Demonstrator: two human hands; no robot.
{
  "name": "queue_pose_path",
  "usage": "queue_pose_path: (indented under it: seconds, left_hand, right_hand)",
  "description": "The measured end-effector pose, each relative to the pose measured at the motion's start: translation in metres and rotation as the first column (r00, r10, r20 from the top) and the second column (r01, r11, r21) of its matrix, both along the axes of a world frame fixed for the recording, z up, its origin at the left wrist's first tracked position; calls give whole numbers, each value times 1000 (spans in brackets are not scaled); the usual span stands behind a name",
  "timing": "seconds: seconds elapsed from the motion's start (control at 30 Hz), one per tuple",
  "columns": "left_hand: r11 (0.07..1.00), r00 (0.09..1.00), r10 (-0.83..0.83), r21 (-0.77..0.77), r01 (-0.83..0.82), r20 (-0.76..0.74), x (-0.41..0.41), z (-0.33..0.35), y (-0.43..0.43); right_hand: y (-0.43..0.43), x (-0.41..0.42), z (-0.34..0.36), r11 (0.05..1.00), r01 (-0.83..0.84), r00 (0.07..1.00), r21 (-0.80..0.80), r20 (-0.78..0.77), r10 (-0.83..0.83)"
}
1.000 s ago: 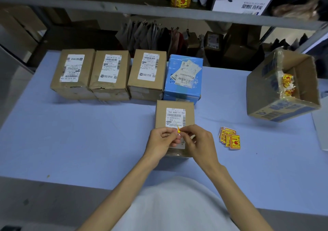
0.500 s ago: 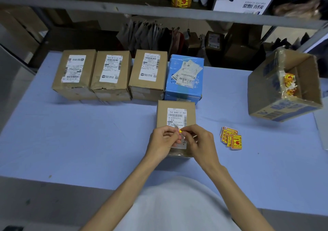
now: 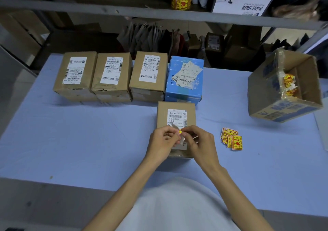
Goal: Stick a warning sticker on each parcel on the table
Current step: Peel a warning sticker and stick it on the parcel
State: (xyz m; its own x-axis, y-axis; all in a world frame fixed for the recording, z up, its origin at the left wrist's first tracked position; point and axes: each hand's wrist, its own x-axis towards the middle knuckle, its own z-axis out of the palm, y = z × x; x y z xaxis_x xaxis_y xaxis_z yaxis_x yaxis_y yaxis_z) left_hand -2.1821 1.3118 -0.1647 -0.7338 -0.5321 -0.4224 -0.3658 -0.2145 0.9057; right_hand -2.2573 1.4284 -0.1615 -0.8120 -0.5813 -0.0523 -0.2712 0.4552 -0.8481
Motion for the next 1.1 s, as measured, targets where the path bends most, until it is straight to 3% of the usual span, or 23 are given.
queue_pose_path:
  seconds: [0.3, 0.63, 0.9, 1.1]
  left_hand:
    - [1000, 999, -6, -9, 6, -42, 1, -2, 0]
    - [989, 998, -61, -139, 57, -25, 2, -4, 0]
    - [996, 998, -48, -73, 44, -50, 1, 2, 0]
    - [991, 996, -70, -118, 63, -55, 0, 0, -1]
  right_hand:
    - [-1, 1, 5, 1000, -15, 1000, -3, -1, 15]
    - [0, -2, 4, 999, -21, 999, 24, -46, 22]
    - [-6, 5, 14, 998, -4, 999, -65, 52, 7]
    - [-6, 6, 13, 994, 57, 983, -95, 177, -40]
